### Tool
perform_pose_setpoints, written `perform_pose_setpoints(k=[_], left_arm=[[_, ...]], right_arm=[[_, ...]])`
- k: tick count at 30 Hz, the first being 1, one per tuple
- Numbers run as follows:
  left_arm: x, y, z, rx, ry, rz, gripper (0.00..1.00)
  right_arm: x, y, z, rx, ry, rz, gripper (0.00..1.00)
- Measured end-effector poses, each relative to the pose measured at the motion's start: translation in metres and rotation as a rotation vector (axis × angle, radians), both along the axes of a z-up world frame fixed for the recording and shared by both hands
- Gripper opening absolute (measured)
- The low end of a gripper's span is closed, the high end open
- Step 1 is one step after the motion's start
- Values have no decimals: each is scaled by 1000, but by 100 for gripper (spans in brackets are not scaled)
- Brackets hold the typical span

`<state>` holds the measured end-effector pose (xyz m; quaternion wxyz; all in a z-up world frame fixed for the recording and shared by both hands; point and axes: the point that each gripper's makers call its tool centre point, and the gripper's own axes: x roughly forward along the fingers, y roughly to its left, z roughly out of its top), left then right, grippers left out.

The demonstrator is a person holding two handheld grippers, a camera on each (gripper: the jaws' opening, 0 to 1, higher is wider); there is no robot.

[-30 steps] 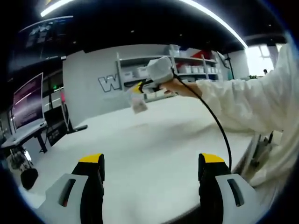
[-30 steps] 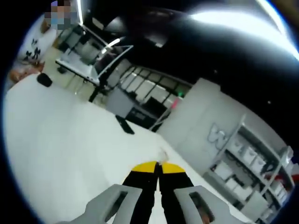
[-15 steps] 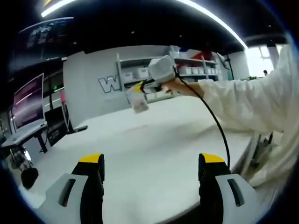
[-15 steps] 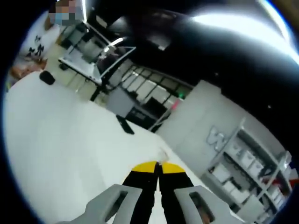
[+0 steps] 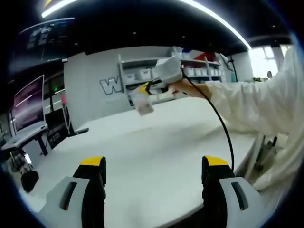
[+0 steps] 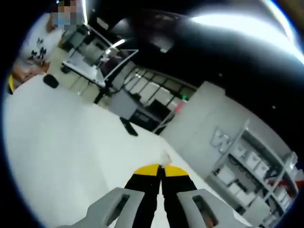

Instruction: Open the resealable bag by pulling the two sides of the seal apart until the entire bag opening is separated and visibly accessible.

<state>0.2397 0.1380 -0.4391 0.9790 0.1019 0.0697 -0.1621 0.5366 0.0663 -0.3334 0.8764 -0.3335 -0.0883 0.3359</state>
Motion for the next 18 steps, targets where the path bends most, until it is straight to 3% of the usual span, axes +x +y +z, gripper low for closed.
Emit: perform_pose_setpoints(k=[18], left_arm=[[-2,-3,1,5,6,-5,82]], right_arm=[[-5,-13,-3,10,16,-5,0]])
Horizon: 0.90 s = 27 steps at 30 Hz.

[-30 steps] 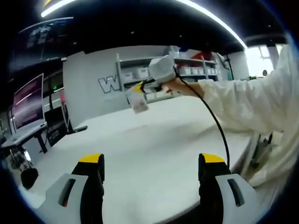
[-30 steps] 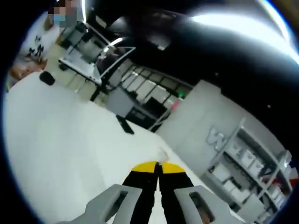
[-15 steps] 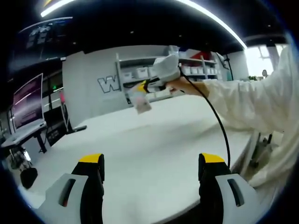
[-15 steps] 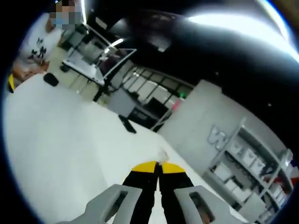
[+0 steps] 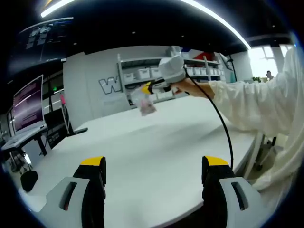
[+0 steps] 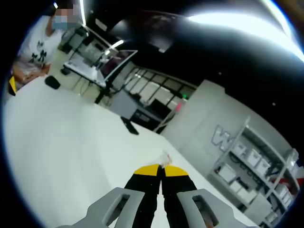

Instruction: Open the resealable bag by pulling the two sides of the seal apart until the entire bag opening is separated and visibly accessible.

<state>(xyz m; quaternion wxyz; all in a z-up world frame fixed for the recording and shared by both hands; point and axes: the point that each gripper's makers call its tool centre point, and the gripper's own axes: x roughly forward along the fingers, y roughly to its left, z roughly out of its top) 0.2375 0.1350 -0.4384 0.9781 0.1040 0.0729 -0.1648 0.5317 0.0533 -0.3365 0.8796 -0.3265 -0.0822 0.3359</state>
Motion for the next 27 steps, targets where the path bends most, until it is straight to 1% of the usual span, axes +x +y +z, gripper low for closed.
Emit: perform_pose_setpoints(k=[8,13,19,27], left_arm=[[1,-2,3,0,-4,-5,82],[1,-1,3,-1,-2,-6,82],[2,1,7,0,-10,-3,82],[2,1,4,2,-3,-4,82]], right_arm=[[-6,-5,1,-2,-1,0,0],[-13,-6,2,23,7,14,0],[-18,-6,1,8,2,24,0],[-22,-7,1,0,-2,28,0]])
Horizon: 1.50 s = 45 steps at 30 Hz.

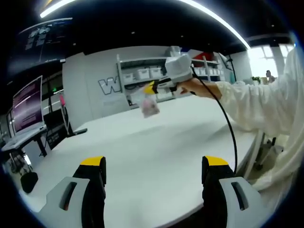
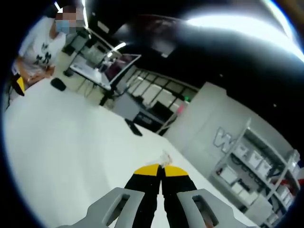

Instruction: Open the resealable bag by pulling the two sides of the seal apart until the entire bag opening is separated and visibly accessible.

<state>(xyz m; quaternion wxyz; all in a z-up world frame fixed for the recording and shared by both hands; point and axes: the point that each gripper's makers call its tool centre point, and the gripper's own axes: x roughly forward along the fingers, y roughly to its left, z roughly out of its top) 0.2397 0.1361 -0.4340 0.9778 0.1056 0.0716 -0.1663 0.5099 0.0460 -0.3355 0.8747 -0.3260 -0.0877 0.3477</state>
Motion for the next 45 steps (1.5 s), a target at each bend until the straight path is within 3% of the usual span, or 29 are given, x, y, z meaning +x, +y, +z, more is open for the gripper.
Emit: perform_pose_setpoints(k=[12,37,45], left_arm=[[-3,3,-1,0,-1,5,82],[-5,-4,0,2,-1,-6,82],[-7,-4,-1,3,4,-5,82]], right_arm=[[-8,-10,-11,-7,13,-2,0],[-46,-38,-14,15,30,29,0],[-48,-45,-12,16,21,21,0]])
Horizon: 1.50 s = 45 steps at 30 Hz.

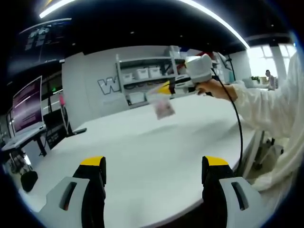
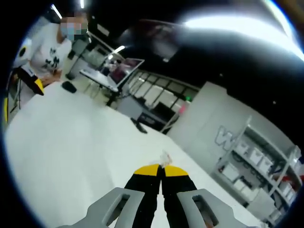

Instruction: Open the resealable bag by pulling the two sides of the seal apart until the entire bag opening is separated and visibly accessible.

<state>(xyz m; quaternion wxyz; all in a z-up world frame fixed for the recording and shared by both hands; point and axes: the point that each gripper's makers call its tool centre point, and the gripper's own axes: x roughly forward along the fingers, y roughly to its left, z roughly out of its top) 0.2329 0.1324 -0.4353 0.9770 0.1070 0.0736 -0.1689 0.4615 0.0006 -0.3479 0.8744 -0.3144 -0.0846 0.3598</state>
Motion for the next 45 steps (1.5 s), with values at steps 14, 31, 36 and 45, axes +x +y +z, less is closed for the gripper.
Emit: perform_pose_setpoints(k=[14,31,36,45], left_arm=[[-1,2,1,-3,-1,4,82],[0,-1,4,3,-3,-3,82],[1,-2,3,5,-2,-5,82],[1,-1,2,6,-1,-6,82]], right_arm=[[-12,-1,-2,-4,10,19,0],[-38,-9,-9,-19,2,38,0],[-42,-11,-12,-19,4,41,0],[-49,-13,-21,-24,14,48,0]])
